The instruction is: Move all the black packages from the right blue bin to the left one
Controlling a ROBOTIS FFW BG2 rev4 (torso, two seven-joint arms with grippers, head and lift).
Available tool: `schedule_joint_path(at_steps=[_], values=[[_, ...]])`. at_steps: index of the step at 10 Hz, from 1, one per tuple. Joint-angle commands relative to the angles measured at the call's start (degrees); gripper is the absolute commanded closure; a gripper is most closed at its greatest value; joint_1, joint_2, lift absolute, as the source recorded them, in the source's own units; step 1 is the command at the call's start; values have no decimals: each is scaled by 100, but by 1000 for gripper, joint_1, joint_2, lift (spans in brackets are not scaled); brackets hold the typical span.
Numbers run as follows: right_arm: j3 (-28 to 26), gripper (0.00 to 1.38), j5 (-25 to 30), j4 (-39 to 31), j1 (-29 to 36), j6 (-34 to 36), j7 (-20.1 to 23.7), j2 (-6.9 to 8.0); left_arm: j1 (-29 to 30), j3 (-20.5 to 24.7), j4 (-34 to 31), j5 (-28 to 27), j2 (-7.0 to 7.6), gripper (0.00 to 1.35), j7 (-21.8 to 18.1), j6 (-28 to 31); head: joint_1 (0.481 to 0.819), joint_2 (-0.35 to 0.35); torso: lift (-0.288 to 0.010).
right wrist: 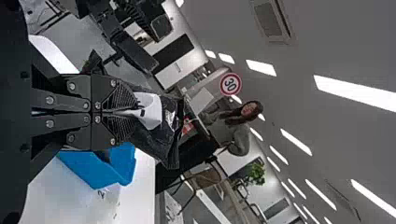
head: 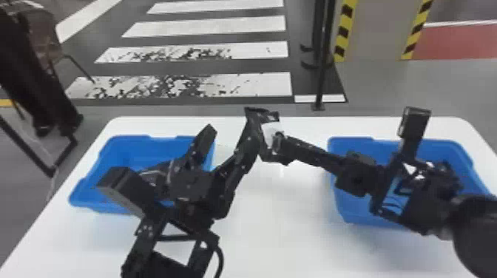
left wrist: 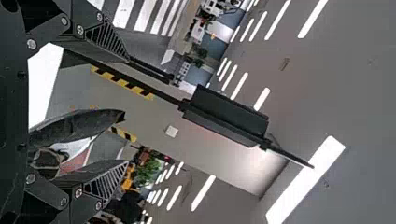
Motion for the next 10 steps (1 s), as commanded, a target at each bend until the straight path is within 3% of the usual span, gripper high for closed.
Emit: schedule_joint_path(at_steps=[1,6,8,10], values=[[278,1184,-71,8,-107,0,0,-25,-13,9,-49,-30,-7,315,-8,183,685,130,-181],[952,1184,-380,65,-262,-253,0,-78,-55,9,-77,-259,-7,326,-87,309,695,184,-181],[987,1182,-380,65,-290,-295,0,-96,-69,89,-105,-122,-25,811,-227,562,695,196,-181],[987,1182,-391,121,-332,-408,0,-96,-83,226,-316,-282,-34,903,-359,1251,695,194,-181]])
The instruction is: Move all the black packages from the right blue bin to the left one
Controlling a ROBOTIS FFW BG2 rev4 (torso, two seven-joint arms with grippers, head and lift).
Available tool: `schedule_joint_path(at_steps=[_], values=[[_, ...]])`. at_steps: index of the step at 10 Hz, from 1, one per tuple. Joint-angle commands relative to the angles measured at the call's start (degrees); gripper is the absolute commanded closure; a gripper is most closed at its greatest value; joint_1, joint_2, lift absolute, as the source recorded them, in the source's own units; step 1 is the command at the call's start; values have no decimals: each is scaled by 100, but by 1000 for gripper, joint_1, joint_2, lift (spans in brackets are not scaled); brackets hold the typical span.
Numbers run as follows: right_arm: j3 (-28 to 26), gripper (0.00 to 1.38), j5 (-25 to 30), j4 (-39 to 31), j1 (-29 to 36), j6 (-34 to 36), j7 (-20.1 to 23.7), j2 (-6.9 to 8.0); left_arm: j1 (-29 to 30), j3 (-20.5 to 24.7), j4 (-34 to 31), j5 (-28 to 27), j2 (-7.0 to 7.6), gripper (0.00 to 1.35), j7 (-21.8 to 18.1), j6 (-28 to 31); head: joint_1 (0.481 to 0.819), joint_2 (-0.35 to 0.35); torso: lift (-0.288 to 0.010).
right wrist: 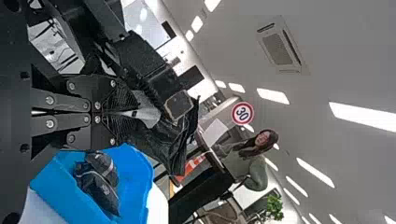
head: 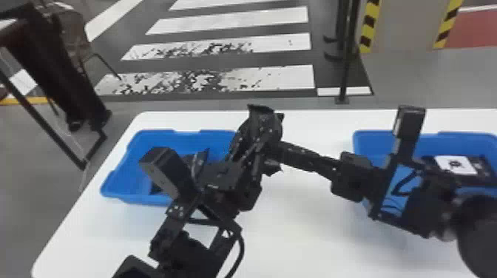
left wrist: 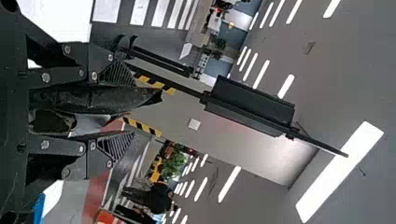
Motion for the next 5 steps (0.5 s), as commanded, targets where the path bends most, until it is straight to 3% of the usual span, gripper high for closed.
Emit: schedule_joint_path(at_steps=[1,5], values=[[1,1184,-49,64,-31,-69,0,9,-23,30,-137,-320,-1,1234,-4,119,695,190,-181],[1,1148,-106,176,-59,-280,0,27,19,305,-53,-480,-71,1225,40,-289,686,193,-181]])
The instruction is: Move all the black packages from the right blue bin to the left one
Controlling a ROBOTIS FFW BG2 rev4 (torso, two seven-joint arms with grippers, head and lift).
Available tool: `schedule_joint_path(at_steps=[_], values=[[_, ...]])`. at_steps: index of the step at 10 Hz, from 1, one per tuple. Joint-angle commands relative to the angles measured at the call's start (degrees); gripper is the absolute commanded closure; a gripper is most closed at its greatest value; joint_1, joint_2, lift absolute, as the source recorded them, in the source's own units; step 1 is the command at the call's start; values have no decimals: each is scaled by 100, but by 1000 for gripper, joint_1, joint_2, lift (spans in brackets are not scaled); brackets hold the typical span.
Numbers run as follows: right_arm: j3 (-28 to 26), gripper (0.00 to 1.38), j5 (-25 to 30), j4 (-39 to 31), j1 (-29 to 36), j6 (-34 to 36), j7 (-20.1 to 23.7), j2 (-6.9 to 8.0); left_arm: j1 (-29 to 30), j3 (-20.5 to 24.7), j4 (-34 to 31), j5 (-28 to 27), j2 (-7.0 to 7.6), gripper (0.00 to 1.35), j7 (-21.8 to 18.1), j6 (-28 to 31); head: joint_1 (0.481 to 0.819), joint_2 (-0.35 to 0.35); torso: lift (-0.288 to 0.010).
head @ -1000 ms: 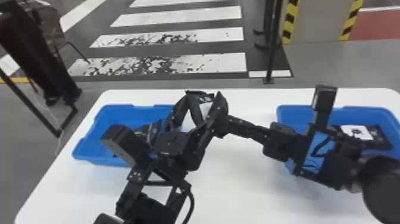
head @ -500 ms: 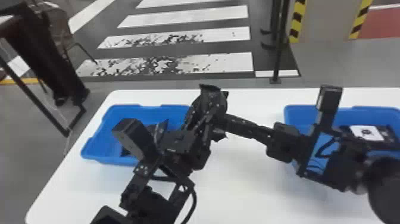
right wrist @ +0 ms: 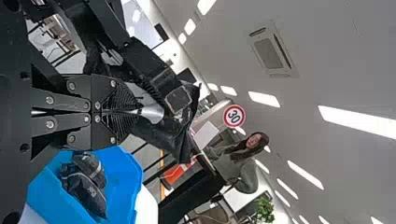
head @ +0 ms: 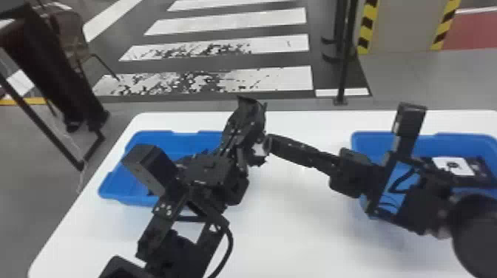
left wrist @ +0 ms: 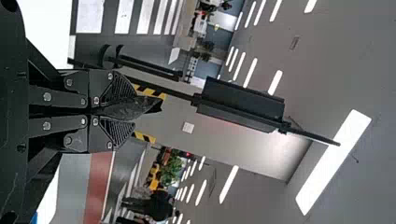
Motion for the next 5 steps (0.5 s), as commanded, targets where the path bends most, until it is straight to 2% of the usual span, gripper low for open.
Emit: schedule_joint_path(at_steps=[1,2,3,4,5], values=[[0,852,-141,59,26,-255,4,2,-20,373,224,-146,-106,1225,24,-178,680,205,-181],[-58,420,-210,87,54,-339,4,2,-91,682,547,-306,-168,1225,138,-529,673,224,-181],[-160,122,-210,129,110,-339,4,2,-288,1047,1025,-832,-229,1225,305,-979,661,260,-181],[-217,84,-233,200,124,-452,4,10,-555,1401,1714,-1495,-282,1225,490,-1443,655,281,-181],[-275,71,-164,214,124,-522,4,10,-695,1698,2122,-1780,-300,1225,507,-1415,645,321,-181]])
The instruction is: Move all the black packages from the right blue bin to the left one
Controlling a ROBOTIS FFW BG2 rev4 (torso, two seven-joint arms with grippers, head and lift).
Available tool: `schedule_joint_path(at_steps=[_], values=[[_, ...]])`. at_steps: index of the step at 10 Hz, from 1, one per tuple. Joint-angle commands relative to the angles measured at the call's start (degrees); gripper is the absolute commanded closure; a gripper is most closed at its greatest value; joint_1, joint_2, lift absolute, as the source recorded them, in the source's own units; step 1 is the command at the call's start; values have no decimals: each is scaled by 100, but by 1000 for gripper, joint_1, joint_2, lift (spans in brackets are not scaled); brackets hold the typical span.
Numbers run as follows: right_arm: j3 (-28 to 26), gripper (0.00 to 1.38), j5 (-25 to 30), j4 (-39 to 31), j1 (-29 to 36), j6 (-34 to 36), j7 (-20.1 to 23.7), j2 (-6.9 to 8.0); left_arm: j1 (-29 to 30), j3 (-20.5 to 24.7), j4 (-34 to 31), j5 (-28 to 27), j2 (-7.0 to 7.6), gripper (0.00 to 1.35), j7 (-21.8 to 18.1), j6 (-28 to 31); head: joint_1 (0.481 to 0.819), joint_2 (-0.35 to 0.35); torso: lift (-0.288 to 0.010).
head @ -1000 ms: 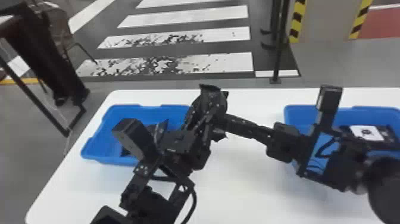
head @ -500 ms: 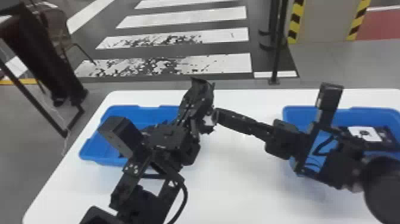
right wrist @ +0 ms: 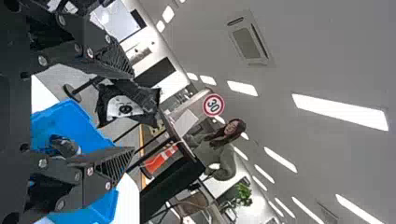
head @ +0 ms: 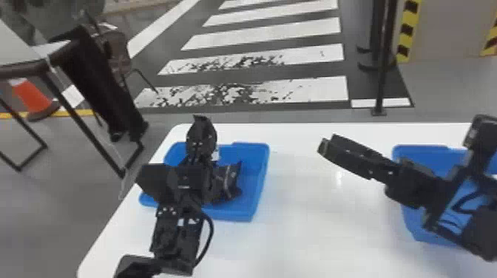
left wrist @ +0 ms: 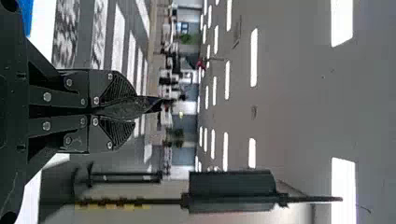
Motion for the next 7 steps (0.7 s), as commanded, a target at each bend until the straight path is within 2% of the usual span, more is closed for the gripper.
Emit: schedule_joint_path(at_steps=[1,2,3,4,5,6,7], values=[[-205,51,128,-26,111,-71,0,17,-207,314,566,-510,-4,1225,72,-186,643,350,-181],[-343,51,139,-41,195,-86,0,9,-376,336,959,-555,13,1217,160,-411,644,350,-181],[-502,50,208,-55,280,-86,0,9,-390,85,1086,290,57,920,160,-354,646,350,-181],[-868,50,642,-209,406,-57,0,35,-376,-132,1086,793,75,340,151,-411,653,350,-181],[-1439,50,1510,-631,617,210,-97,114,-376,-292,1058,804,66,48,151,-720,663,330,-181],[-1931,50,2322,-1278,899,589,-457,149,-291,-486,833,839,75,122,151,-832,663,306,-181],[-2422,50,2916,-1742,1236,1096,-897,263,-207,-692,566,907,101,185,72,-636,656,249,-181]])
